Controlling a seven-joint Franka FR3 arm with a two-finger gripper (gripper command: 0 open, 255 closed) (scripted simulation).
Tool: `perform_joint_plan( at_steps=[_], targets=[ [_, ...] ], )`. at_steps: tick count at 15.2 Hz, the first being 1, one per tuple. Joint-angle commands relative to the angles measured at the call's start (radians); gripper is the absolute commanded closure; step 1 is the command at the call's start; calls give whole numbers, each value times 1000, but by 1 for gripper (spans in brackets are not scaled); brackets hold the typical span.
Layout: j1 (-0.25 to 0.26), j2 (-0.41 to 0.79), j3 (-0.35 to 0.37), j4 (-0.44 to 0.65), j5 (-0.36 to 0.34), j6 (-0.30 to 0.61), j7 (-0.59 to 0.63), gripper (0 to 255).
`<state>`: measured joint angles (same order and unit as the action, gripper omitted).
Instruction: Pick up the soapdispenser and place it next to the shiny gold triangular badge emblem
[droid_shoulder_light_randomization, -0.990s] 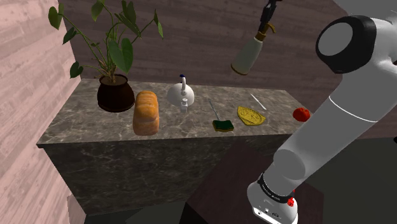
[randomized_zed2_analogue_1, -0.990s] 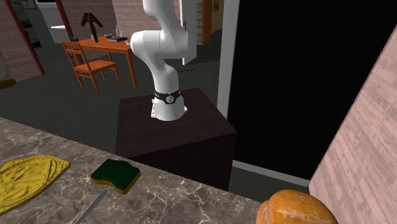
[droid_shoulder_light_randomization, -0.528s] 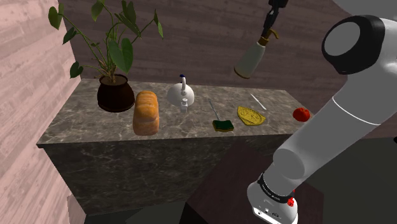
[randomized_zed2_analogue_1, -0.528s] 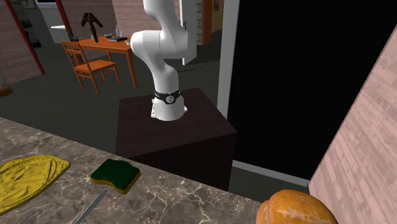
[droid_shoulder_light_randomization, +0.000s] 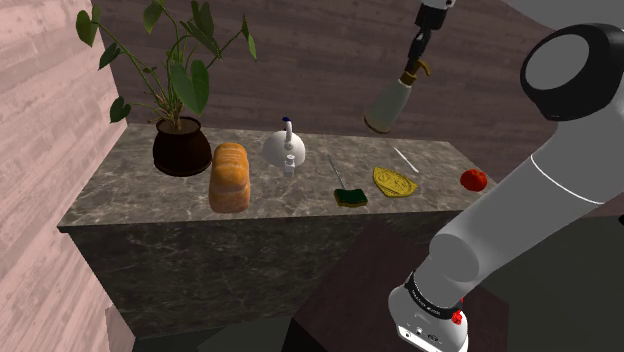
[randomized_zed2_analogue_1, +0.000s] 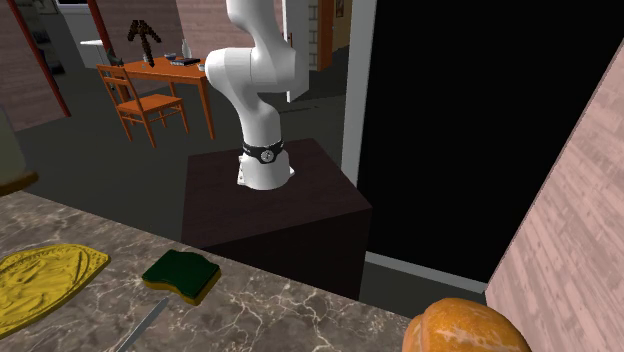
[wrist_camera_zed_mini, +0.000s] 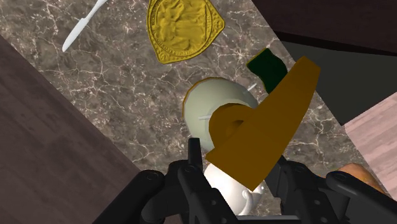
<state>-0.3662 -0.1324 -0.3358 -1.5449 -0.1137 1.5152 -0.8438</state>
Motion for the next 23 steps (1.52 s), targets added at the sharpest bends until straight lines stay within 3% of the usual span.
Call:
perform_joint_plan(
  at_steps=[1, 23],
  targets=[
    [1, -16, 2, -45, -5, 30, 6, 255],
    [-5, -85, 1, -415, -33, 333, 44, 255]
  ],
)
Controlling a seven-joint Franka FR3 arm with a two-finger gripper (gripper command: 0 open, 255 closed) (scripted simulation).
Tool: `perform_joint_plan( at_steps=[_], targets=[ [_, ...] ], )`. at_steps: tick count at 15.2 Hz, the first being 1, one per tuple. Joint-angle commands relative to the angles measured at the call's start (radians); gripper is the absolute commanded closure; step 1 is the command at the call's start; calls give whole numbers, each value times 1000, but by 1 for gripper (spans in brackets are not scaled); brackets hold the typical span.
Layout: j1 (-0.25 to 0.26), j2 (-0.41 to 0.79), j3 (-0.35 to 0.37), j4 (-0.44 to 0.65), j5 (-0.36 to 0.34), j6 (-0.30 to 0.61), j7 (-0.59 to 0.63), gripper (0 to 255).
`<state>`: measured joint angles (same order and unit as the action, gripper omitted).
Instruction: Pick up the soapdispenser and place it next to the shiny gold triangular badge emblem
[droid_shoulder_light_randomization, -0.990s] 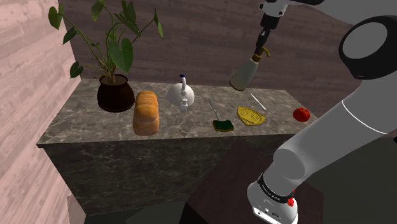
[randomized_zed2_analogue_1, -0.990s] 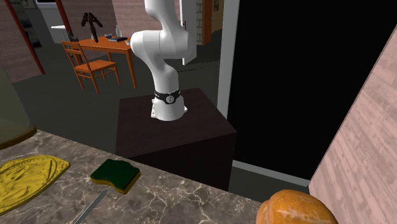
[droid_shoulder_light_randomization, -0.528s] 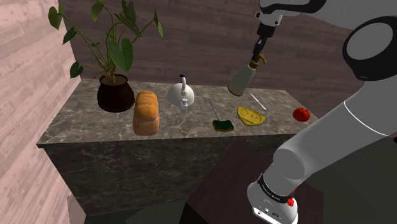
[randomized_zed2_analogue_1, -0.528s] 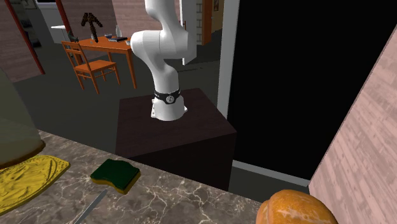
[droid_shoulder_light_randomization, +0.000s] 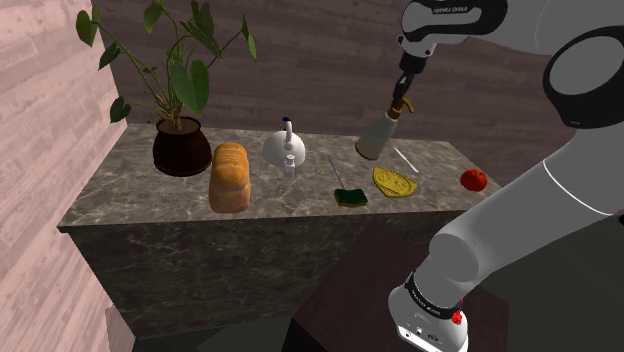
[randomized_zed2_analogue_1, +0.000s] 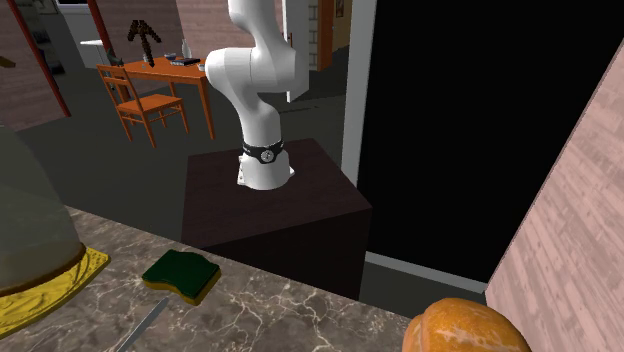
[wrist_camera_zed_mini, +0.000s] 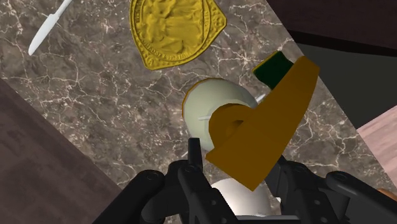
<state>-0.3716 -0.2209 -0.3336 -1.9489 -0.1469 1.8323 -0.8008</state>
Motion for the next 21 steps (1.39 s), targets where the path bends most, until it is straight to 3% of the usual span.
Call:
perform_joint_plan(
  at_steps=[1, 21],
  targets=[
    [0, 3, -1, -25, 0, 29, 2, 255],
    [-7, 45, -19, -254, -4, 298, 14, 255]
  ],
)
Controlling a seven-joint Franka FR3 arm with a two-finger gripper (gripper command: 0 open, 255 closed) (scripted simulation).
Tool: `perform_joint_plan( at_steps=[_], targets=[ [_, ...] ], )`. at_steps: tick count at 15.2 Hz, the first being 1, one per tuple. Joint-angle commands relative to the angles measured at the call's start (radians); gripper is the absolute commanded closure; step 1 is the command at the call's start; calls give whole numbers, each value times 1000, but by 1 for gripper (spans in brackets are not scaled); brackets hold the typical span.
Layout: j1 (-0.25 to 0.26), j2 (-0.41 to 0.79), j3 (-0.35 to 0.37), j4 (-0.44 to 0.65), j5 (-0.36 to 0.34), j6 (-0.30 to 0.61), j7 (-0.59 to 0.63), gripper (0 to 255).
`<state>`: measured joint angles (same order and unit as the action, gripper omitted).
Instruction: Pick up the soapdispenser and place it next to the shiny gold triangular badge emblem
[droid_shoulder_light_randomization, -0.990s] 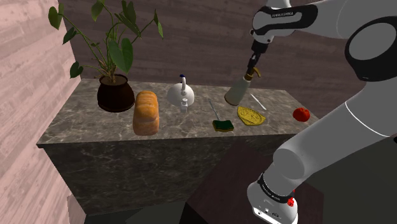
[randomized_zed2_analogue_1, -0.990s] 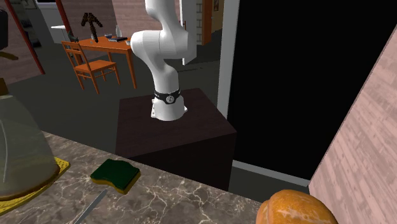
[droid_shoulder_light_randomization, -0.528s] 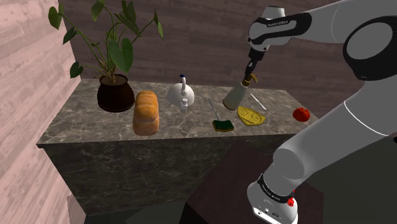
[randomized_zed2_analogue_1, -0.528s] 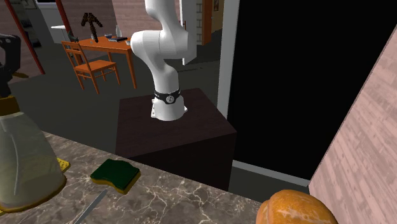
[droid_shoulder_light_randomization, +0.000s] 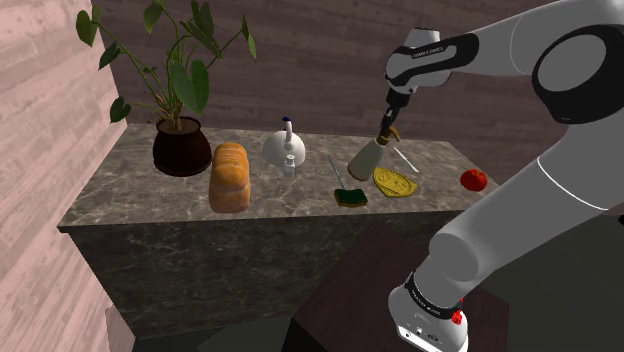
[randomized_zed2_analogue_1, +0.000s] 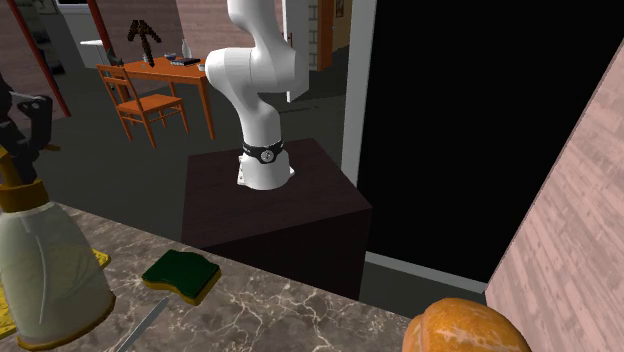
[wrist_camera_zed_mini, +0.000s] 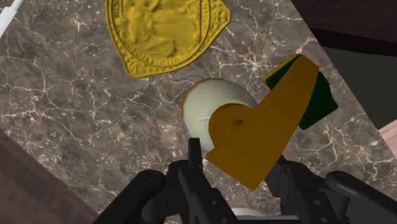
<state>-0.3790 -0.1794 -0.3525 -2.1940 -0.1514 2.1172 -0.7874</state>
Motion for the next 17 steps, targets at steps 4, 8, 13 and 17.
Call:
perform_joint_plan(
  at_steps=[4, 8, 13, 17],
  targets=[
    [-1, 23, -5, -46, 3, 69, 1, 255],
    [-1, 23, -5, -46, 3, 69, 1, 255],
    [-1, 23, -5, -46, 3, 69, 1, 0],
    [-1, 23, -5, -46, 3, 69, 1, 0]
  ],
)
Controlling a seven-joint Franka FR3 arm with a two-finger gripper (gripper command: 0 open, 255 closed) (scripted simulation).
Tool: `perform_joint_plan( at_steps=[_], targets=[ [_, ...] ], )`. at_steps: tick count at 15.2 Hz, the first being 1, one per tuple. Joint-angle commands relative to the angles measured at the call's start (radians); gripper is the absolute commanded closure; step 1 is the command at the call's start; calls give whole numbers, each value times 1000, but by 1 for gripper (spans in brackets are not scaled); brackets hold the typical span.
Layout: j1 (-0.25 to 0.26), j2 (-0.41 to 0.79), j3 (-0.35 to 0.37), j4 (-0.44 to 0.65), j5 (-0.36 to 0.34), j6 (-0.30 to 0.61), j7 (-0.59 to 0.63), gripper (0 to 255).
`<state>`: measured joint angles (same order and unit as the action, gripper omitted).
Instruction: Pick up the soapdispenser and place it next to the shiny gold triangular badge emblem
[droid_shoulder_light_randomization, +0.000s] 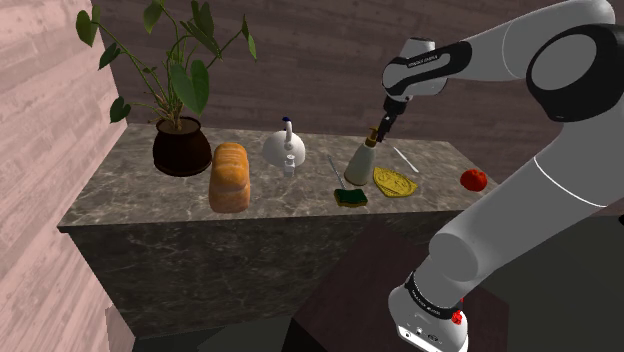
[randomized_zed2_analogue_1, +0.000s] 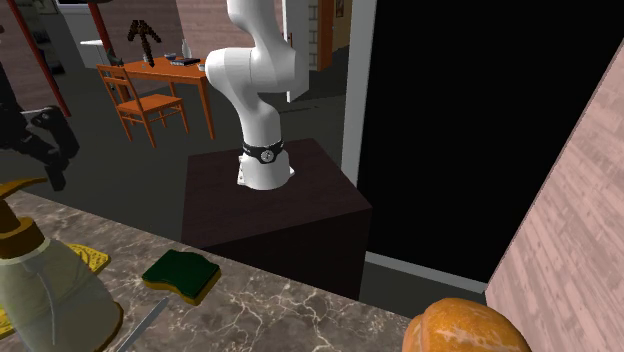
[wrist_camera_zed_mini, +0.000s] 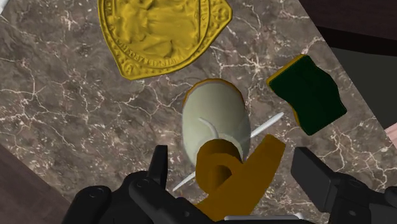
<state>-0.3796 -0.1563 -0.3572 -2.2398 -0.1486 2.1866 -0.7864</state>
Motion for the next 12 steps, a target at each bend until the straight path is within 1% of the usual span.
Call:
perform_joint_plan(
  at_steps=[1, 4, 12],
  targets=[
    [1, -17, 4, 18, -3, -34, 3, 0],
    [4, -55, 16, 74, -9, -129, 9, 0],
    [4, -55, 16, 74, -9, -129, 9, 0]
  ],
)
